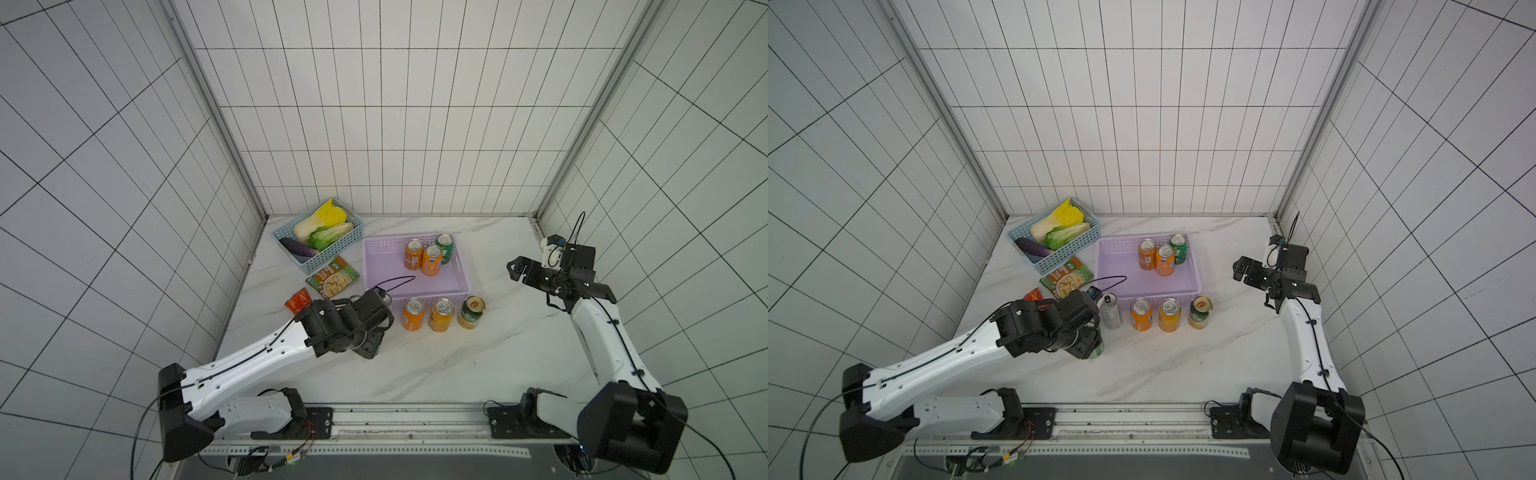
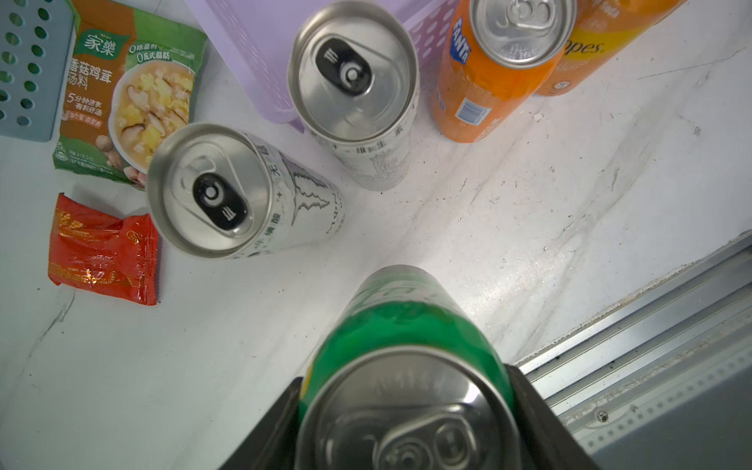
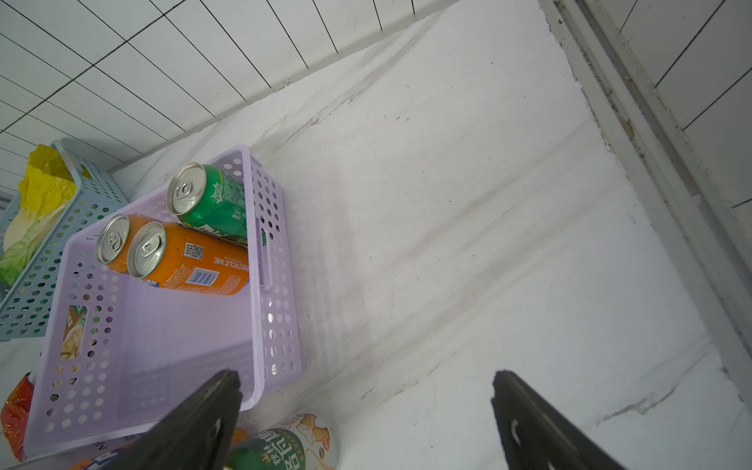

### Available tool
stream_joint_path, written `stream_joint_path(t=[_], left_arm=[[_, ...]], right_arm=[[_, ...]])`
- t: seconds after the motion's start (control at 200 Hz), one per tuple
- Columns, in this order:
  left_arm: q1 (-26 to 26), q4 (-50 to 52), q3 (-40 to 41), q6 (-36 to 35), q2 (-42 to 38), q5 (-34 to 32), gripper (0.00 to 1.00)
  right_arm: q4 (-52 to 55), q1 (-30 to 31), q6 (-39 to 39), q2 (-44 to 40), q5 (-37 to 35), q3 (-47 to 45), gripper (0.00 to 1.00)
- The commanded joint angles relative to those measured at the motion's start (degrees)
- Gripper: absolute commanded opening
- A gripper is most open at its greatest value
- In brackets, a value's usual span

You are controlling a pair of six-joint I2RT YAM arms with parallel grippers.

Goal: Take out the drinks from the basket
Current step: Place the drink at the center of the board.

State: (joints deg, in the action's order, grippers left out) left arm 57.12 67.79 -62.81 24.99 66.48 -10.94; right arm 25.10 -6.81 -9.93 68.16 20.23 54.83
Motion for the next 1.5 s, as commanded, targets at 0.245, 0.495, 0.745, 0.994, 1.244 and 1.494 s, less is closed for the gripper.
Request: stream_joint_path(t=[0.245, 0.495, 0.745, 0.994, 1.244, 1.494], left_arm=[[0.28, -13.34, 8.35, 4.4, -2.86, -1.39, 0.56], [0.34, -17.09, 12.45, 5.66, -1.2, -0.79, 0.57], [0.3, -19.91, 15.12, 6.12, -0.27, -1.32, 0.6], [0.32, -21.06, 16.66, 6.77, 0.27, -2.42, 0.61], [0.36, -21.47, 17.98, 7.42, 0.23, -3.03, 0.65], [0.34, -21.16, 17.9, 6.78, 0.06, -3.39, 0.72]], right_arm=[[-0.22, -0.75, 0.0, 0.75, -0.36, -1.3, 0.99], [-0.23, -0.75, 0.08, 0.77, -0.41, -1.35, 1.0], [-0.14, -0.69, 0.09, 0.83, -0.6, -1.37, 0.99], [-0.14, -0.73, 0.09, 0.76, -0.58, -1.39, 1.0], [-0.17, -0.71, 0.09, 1.01, -0.45, -1.3, 1.0], [-0.15, -0.75, 0.18, 0.51, -0.87, -1.4, 1.0]])
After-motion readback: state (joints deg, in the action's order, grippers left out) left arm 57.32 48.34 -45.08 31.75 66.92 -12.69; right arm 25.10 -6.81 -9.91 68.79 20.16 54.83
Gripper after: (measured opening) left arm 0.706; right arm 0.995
